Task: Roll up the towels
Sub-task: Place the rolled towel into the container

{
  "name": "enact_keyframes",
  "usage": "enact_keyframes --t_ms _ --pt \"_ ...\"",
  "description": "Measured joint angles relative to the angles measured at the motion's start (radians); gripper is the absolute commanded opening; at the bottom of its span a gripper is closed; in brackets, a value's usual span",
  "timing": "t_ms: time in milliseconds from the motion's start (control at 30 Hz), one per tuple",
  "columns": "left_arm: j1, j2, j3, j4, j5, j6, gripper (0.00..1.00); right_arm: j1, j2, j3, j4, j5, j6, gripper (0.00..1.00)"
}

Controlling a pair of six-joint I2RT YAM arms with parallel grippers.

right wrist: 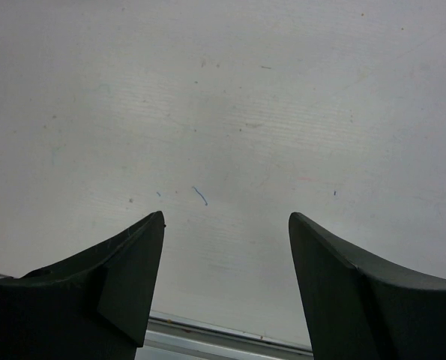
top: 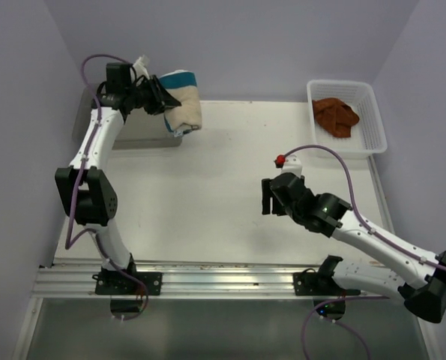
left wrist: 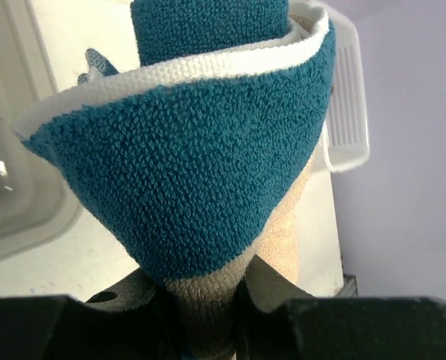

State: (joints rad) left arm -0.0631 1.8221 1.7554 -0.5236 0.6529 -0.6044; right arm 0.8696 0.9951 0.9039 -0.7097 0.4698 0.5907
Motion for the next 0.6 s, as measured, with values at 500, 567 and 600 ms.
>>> enact_keyframes --t_ms 500,567,600 --pt "0.233 0.496 0.405 -0.115 0.079 0.071 0.00 0.000 0.105 -0.019 0.056 -0.082 0.036 0.71" --pt "0.241 0.539 0.428 -0.114 0.104 0.071 0.00 0.000 0.128 -0.021 0.071 -0.097 0.041 0.71" --pt "0.244 0.561 0.442 -0.112 0.113 0.071 0.00 0.000 0.142 -0.023 0.080 -0.101 0.044 0.71"
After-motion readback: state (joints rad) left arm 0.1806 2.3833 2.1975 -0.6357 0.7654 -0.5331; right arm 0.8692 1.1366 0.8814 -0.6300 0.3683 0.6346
